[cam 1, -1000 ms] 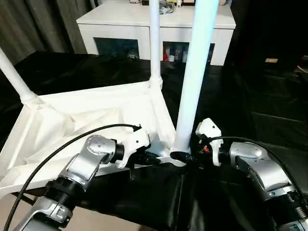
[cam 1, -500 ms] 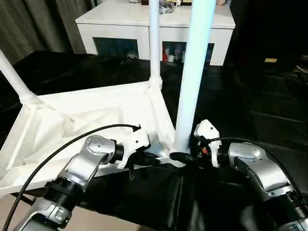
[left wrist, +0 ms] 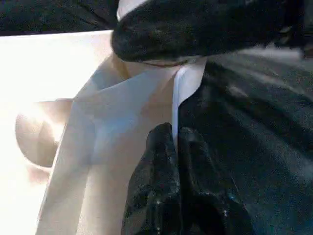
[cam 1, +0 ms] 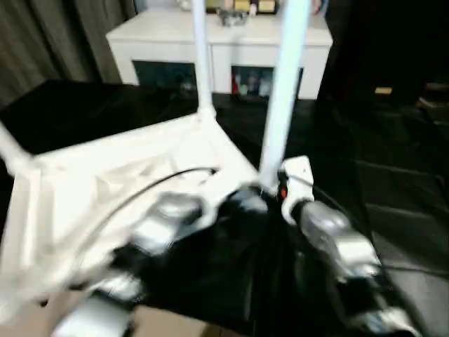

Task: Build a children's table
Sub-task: Rotate leg to tighten

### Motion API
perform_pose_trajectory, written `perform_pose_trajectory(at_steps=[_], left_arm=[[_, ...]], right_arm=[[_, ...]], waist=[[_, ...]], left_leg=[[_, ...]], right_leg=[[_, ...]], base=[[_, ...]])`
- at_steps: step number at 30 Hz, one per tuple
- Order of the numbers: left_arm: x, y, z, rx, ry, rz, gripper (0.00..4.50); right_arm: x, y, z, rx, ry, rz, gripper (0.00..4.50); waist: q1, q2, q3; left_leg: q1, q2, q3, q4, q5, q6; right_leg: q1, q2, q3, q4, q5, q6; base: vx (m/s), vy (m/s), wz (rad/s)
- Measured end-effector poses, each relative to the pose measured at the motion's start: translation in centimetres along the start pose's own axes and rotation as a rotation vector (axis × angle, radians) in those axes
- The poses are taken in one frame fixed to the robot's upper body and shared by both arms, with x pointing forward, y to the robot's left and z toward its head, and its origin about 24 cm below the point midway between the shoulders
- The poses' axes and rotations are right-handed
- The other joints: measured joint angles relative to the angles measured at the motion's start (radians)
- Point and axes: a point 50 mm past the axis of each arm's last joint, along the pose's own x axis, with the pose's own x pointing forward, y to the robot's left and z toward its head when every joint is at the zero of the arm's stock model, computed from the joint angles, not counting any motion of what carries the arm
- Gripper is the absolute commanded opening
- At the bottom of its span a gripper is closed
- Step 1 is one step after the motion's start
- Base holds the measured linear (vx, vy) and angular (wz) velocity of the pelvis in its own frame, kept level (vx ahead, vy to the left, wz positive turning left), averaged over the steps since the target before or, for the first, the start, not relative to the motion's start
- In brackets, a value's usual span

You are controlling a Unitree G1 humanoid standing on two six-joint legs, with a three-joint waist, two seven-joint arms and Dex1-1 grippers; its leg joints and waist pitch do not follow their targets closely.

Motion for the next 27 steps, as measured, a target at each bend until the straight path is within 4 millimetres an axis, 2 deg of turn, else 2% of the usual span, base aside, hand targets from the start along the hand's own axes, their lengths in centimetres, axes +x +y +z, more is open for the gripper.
perform_pose_trajectory(at_steps=[3,7,9,11,13,14,17,20,22,27], left_arm=[[1.0,-0.4,0.7,-0.01,-0.001,0.03,0.0],[1.1,-0.4,0.7,-0.005,-0.007,0.029,0.0],[1.1,-0.4,0.8,-0.002,-0.009,0.025,0.0],[0.8,0.1,0.6,0.003,-0.006,0.035,0.0],[0.2,0.7,0.3,0.009,-0.006,0.037,0.0],[0.0,0.7,0.2,0.012,-0.008,0.025,0.0],[-1.6,1.1,-0.8,0.044,-0.018,-0.057,0.0],[-3.8,1.3,-1.9,0.086,-0.021,-0.175,0.0],[-4.9,1.1,-2.5,0.102,-0.018,-0.254,0.0],[-6.3,0.7,-3.0,0.119,0.0,-0.347,0.0]], right_arm=[[0.5,0.2,0.2,0.003,-0.013,-0.113,2.63],[0.6,0.3,0.2,-0.007,-0.02,-0.111,2.63],[0.6,0.0,0.3,-0.011,-0.027,-0.073,3.19],[0.4,-0.3,0.1,-0.013,-0.031,-0.026,3.35],[0.1,-0.5,-0.2,-0.019,-0.028,0.047,3.42],[0.0,-0.6,-0.2,-0.03,-0.029,0.085,3.67],[-1.3,-1.8,0.5,-0.106,-0.031,0.271,3.84],[-3.2,-2.7,1.4,-0.226,-0.024,0.469,3.84],[-4.4,-3.1,1.1,-0.302,0.01,0.585,3.84],[-5.4,-2.7,1.0,-0.359,0.043,0.739,3.84]], waist=[[0.0,0.002,-0.001],[0.001,0.004,-0.003],[0.002,0.005,-0.003],[0.0,0.005,-0.003],[-0.005,0.004,-0.002],[-0.005,0.004,-0.002],[-0.001,0.006,-0.001],[0.006,0.008,-0.002],[0.009,0.007,-0.002],[0.01,0.006,-0.001]], left_leg=[[-0.002,-0.002,-0.001,0.0,0.0,0.0],[-0.005,-0.002,-0.001,-0.001,0.0,0.0],[-0.005,-0.002,-0.001,-0.002,0.0,0.0],[-0.005,-0.002,-0.001,-0.002,0.0,0.0],[-0.005,-0.001,-0.003,-0.002,0.0,0.0],[-0.005,-0.001,-0.003,-0.003,0.0,0.0],[-0.005,0.001,-0.003,-0.007,0.0,0.0],[-0.006,0.004,-0.002,-0.008,0.0,0.0],[-0.006,0.004,-0.001,-0.007,0.0,0.0],[-0.007,0.004,0.001,-0.005,0.0,0.0]], right_leg=[[0.001,-0.001,0.001,-0.001,0.0,0.0],[0.003,-0.001,0.0,-0.001,0.0,0.0],[0.003,-0.001,0.0,-0.001,0.0,0.0],[0.002,0.0,-0.001,-0.001,0.0,0.0],[0.001,0.001,-0.003,0.0,0.001,0.001],[0.0,0.001,-0.004,0.0,0.001,0.0],[0.0,0.002,-0.005,0.001,0.003,-0.003],[-0.001,0.003,-0.008,0.0,0.001,-0.003],[-0.001,0.003,-0.007,0.0,-0.001,-0.003],[-0.004,0.001,-0.006,0.0,-0.001,-0.004]], base=[[0.0,0.0,0.0],[0.0,0.0,0.0],[0.0,0.0,0.0],[0.0,0.0,0.0],[0.0,0.0,0.0],[0.0,0.0,0.0],[0.0,0.0,0.0],[0.0,0.0,0.0],[0.0,0.0,0.0],[0.0,0.0,0.0]])
